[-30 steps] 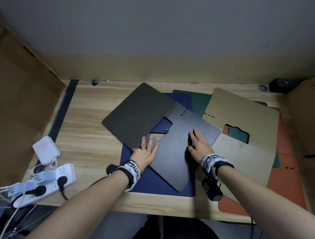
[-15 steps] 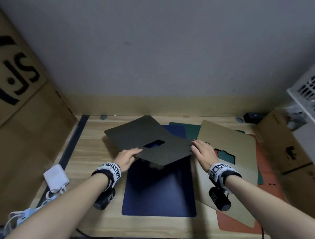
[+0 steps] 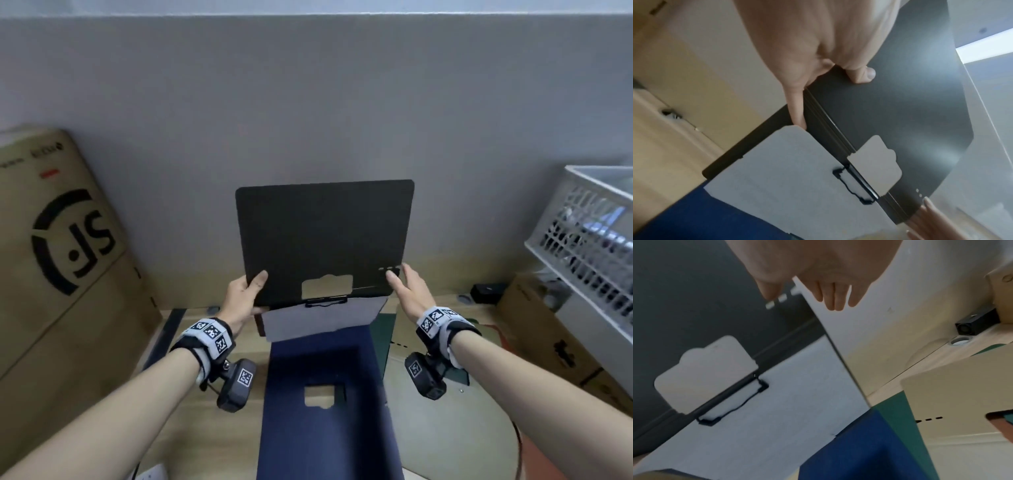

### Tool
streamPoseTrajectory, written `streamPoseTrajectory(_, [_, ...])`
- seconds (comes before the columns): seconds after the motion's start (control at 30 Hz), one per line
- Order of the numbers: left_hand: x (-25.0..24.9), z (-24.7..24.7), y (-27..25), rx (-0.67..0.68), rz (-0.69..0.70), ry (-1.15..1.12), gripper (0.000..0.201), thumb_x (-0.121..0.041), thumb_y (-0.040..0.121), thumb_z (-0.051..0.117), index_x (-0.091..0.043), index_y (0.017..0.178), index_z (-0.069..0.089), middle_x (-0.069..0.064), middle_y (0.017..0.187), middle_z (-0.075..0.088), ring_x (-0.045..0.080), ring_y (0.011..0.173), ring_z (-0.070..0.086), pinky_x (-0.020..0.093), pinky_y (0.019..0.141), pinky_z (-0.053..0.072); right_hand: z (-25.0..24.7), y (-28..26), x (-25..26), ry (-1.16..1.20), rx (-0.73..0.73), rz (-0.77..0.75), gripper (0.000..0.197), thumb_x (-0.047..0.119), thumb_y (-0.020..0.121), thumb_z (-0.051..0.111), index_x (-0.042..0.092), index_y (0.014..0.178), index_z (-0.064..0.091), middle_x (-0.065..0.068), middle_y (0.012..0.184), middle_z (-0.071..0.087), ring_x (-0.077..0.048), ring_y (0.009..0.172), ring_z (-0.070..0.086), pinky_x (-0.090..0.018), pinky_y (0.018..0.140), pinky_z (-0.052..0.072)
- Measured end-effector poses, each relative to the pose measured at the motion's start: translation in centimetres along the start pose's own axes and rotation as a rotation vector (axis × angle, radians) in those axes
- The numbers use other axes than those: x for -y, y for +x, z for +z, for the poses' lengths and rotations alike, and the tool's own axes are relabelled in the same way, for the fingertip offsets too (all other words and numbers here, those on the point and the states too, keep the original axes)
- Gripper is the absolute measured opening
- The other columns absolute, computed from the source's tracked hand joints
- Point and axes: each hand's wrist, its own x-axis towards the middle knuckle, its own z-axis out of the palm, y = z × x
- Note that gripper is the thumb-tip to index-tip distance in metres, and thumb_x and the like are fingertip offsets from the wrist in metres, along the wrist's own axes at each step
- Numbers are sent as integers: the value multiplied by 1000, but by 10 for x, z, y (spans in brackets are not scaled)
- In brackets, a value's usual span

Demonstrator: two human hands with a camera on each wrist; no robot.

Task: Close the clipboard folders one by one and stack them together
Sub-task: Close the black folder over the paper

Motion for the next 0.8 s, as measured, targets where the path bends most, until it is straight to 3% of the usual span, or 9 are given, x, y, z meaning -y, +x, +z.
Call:
streamPoseTrajectory(0.1, [9,4,4,4,-63,-83,44,-35,95,56,-6,128,53,13,125,61,31,117,58,57,90,54,3,1,12,161,-96,-23,34,42,96,50,15,115,50,-4,110,61,-26,104,57,-34,86,40])
streamPoseTrajectory(0.23, [34,6,5,22,-177,-145,49,-38,95,56,-4,129,52,9,129,60,29,119,59,59,83,57,-1,12,10,202,-205,-115,13,20,97,52,10,102,57,-2,96,62,-24,93,59,-30,80,41])
streamPoseTrajectory(0.3, [51,6,5,34,-266,-88,49,-40,94,58,0,122,54,10,127,60,24,110,63,58,79,58,-1,19,9,254,-218,-138,7,12,95,53,10,98,59,-1,91,62,-20,87,56,-26,77,40])
streamPoseTrajectory(0.4, [73,4,1,122,-391,-28,50,-52,91,57,-11,119,62,8,125,67,23,106,67,53,89,56,-3,27,6,314,-218,-131,7,9,91,55,11,91,61,1,81,62,-17,78,54,-30,75,44])
streamPoseTrajectory(0.5, [89,-4,2,148,-423,-97,63,-70,89,37,-29,135,49,-5,132,58,23,121,57,44,98,44,-3,38,-2,177,-135,-150,8,12,89,56,9,92,64,-2,82,63,-18,77,54,-33,76,44])
streamPoseTrajectory(0.6, [99,-17,14,-98,-378,-163,69,-67,92,36,-24,146,40,-2,138,52,25,120,55,38,89,46,-4,52,-9,35,-11,-161,7,11,89,58,7,93,63,-8,84,63,-22,80,53,-33,76,40])
streamPoseTrajectory(0.67, [107,-25,24,-220,-360,-94,63,-56,96,43,-20,146,38,8,146,49,27,123,53,43,95,45,-3,64,-14,-28,88,-139,11,18,88,59,9,92,62,-5,86,62,-22,83,54,-33,77,40])
streamPoseTrajectory(0.73, [118,-29,31,-214,-399,42,60,-51,97,44,-17,147,38,11,149,47,28,132,48,50,109,35,4,75,-18,-106,205,-124,14,24,85,57,10,85,59,-4,81,60,-24,81,54,-37,76,41])
streamPoseTrajectory(0.8, [133,-25,34,-126,-491,138,60,-54,97,42,-15,142,45,9,141,55,27,128,53,49,110,33,18,84,-22,-179,298,-122,14,21,89,58,9,93,63,-7,91,66,-26,89,57,-40,84,44])
